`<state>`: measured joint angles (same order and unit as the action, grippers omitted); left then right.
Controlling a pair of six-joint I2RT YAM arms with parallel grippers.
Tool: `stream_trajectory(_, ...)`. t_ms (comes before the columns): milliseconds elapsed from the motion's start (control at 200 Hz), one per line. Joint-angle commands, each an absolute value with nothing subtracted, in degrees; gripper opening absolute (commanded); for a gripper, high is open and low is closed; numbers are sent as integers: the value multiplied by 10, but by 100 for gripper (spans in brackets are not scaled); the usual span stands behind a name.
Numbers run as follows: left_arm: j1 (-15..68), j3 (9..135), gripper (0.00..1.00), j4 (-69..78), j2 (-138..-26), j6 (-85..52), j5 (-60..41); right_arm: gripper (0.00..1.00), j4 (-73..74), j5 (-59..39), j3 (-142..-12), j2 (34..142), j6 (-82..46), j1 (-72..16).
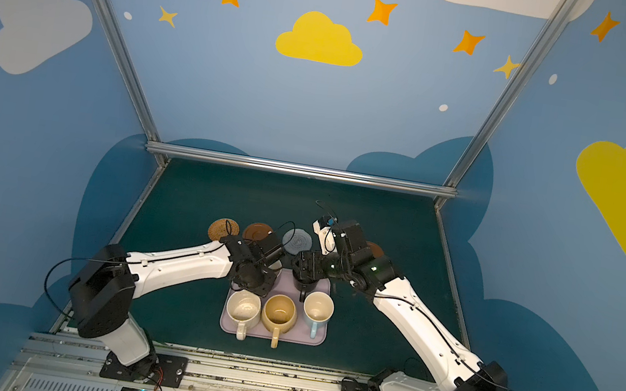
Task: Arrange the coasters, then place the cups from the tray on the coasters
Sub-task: 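Lower the left gripper onto the white mug at the tray's far corner, then close the left gripper on the white mug's rim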
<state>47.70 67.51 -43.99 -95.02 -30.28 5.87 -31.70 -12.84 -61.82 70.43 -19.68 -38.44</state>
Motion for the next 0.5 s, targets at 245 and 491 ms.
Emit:
stream_trajectory(245, 477, 678, 35, -429, -967, -295, 77, 95, -327, -120, -606, 682, -215, -369)
stream_trajectory(491, 477, 672, 34, -419, -973, -292, 71, 94, -324, -125, -603, 685, -219, -367)
